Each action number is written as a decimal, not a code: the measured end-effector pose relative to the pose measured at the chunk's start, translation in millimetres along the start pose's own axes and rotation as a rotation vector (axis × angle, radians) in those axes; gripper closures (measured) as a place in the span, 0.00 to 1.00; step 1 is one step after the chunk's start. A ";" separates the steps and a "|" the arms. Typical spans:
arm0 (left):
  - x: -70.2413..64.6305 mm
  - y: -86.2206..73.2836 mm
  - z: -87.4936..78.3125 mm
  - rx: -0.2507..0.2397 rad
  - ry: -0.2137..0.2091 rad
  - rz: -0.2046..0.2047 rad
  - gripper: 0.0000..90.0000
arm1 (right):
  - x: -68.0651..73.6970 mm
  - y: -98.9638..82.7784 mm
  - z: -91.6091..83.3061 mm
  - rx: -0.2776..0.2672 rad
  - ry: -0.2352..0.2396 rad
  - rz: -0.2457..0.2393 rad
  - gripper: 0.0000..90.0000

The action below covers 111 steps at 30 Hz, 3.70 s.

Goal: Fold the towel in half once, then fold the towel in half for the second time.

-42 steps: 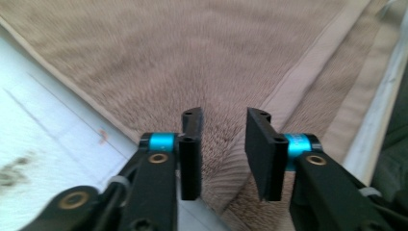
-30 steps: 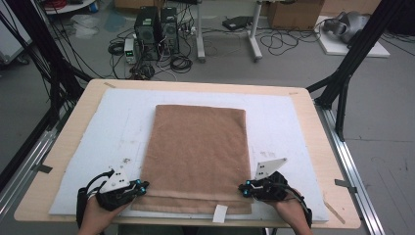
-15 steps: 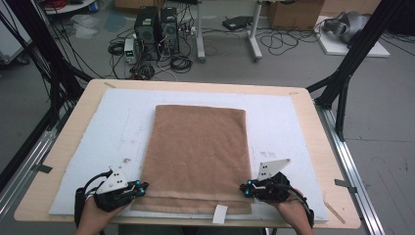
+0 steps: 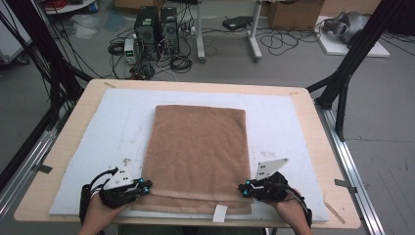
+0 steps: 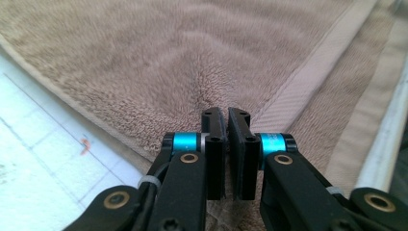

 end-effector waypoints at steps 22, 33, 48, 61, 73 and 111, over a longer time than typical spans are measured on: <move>-15.1 -0.2 -23.8 -0.038 -0.024 -0.010 0.73 | 9.2 6.9 -20.3 -0.043 0.072 -0.009 0.78; 17.4 26.1 1.2 -0.076 0.001 -0.066 0.59 | -32.7 21.8 -6.0 -0.067 -0.011 0.085 0.52; 45.3 53.6 9.9 -0.095 0.035 -0.092 0.44 | -74.5 64.8 -5.7 -0.119 -0.123 0.115 0.34; 53.2 60.0 11.4 -0.095 0.042 -0.097 0.42 | -76.8 75.4 -3.4 -0.099 -0.136 0.088 0.32; 79.5 78.6 14.7 -0.087 0.068 -0.109 0.42 | -95.0 77.9 -3.5 -0.092 -0.164 0.099 0.32; 186.3 63.5 102.6 0.087 0.156 -0.327 0.83 | -207.4 53.4 50.3 0.033 -0.256 0.381 0.87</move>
Point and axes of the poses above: each handheld gripper's, and its own axes: z roughly forward along the jaws, y roughly out of its top, x roughly to its left, the point moved 6 cm from there along z, roughly forward along the jaws, and after that the axes turned 2 degrees about -y, right-handed, at the moved point
